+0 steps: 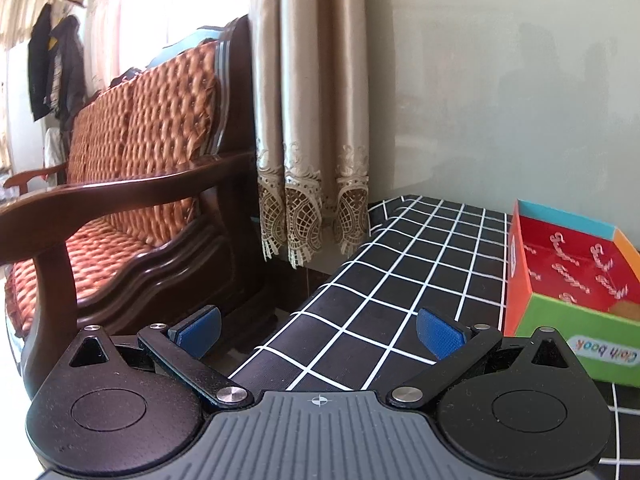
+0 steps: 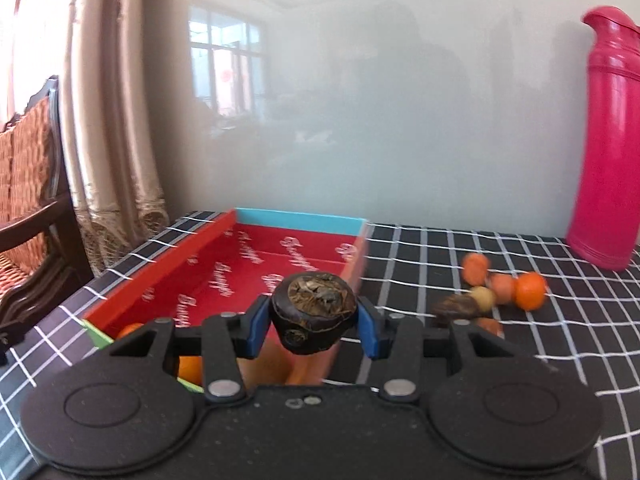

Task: Organize fruits
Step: 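Carry the brown fruit with the right tool into the red box and open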

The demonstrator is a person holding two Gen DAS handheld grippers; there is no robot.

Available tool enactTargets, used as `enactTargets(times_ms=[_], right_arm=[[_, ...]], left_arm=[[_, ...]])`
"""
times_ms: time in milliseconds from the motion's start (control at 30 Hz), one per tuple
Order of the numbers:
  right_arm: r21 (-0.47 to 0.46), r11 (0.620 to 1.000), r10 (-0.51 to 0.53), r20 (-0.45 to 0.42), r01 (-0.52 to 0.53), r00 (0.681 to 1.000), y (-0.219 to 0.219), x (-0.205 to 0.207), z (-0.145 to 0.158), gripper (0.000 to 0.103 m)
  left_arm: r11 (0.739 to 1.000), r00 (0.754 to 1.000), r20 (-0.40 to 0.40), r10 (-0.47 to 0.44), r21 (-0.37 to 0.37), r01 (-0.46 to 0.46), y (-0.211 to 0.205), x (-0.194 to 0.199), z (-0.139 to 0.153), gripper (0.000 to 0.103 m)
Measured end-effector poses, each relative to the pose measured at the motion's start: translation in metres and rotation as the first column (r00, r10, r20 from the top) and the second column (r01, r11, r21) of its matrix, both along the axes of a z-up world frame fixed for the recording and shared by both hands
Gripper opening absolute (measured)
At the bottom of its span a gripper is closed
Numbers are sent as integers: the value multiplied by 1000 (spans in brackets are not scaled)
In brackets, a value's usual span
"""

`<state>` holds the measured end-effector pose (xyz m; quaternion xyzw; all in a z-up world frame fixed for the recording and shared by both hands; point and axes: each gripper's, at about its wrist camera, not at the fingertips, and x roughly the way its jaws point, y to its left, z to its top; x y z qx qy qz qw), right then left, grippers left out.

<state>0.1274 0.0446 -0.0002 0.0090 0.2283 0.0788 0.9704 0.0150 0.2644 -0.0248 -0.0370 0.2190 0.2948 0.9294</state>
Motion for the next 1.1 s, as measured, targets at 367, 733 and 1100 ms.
enactTargets(times_ms=[367, 733, 1100], right_arm=[[-31, 999, 31, 66, -29, 997, 35, -4, -3, 61], [123, 979, -174, 106, 161, 979, -44, -10, 11, 64], [207, 910, -385, 93, 360, 918, -137, -22, 10, 82]], left_arm=[[1000, 1000, -6, -5, 3, 5, 0, 1, 1, 103], [999, 999, 10, -38, 3, 38, -17, 7, 5, 103], [990, 990, 38, -139, 12, 139, -62, 25, 14, 103]])
